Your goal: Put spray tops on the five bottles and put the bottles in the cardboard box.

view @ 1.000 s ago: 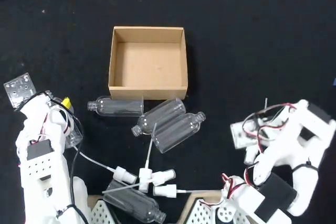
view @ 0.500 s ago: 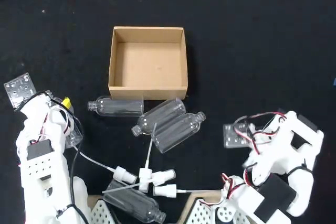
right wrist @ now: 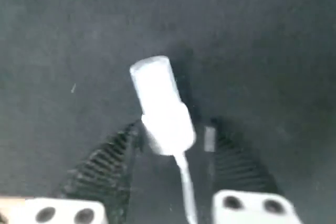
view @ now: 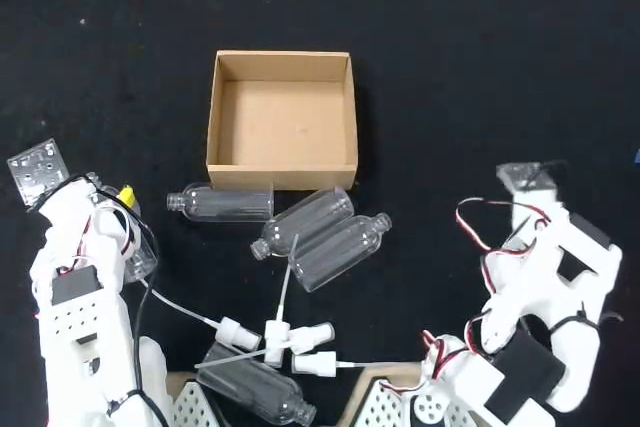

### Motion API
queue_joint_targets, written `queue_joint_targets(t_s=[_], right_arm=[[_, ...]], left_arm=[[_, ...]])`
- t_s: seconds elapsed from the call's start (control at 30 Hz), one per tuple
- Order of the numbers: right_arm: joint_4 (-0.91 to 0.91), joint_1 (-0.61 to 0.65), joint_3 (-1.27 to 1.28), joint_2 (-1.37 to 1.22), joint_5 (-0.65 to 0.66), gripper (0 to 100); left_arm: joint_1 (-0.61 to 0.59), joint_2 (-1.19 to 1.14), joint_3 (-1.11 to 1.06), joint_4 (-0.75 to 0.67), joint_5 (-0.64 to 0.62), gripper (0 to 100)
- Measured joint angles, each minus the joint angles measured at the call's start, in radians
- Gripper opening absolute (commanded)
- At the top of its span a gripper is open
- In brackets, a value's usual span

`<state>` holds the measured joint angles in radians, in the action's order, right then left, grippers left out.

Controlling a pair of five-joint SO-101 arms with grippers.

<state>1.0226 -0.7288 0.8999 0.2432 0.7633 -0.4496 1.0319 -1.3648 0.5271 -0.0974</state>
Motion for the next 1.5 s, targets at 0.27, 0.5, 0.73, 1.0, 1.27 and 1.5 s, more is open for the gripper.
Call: queue_joint_targets(t_s=[0.27, 0.5, 0.73, 1.0, 1.27, 1.5], right_arm=[[0.021, 0.081, 0.018, 0.0, 0.17, 23.5], [-0.006, 0.087, 0.025, 0.0, 0.45, 2.7], [0.189, 0.086, -0.094, 0.064, 0.488, 1.1], [0.446, 0.238, -0.457, 0.295, 0.034, 1.1], [0.442, 0.647, -0.764, 0.468, -0.519, 1.1], [0.183, 1.003, -0.789, 0.483, -0.661, 1.1]], left_arm=[[0.0, 0.0, -0.012, 0.0, 0.0, 4], [0.0, 0.002, -0.017, 0.0, 0.0, 4], [0.0, 0.002, -0.017, -0.044, 0.0, 4], [0.0, 0.003, -0.112, -0.235, 0.0, 4], [0.0, 0.003, -0.129, -0.373, 0.0, 4], [0.008, 0.003, -0.129, -0.419, 0.0, 4]])
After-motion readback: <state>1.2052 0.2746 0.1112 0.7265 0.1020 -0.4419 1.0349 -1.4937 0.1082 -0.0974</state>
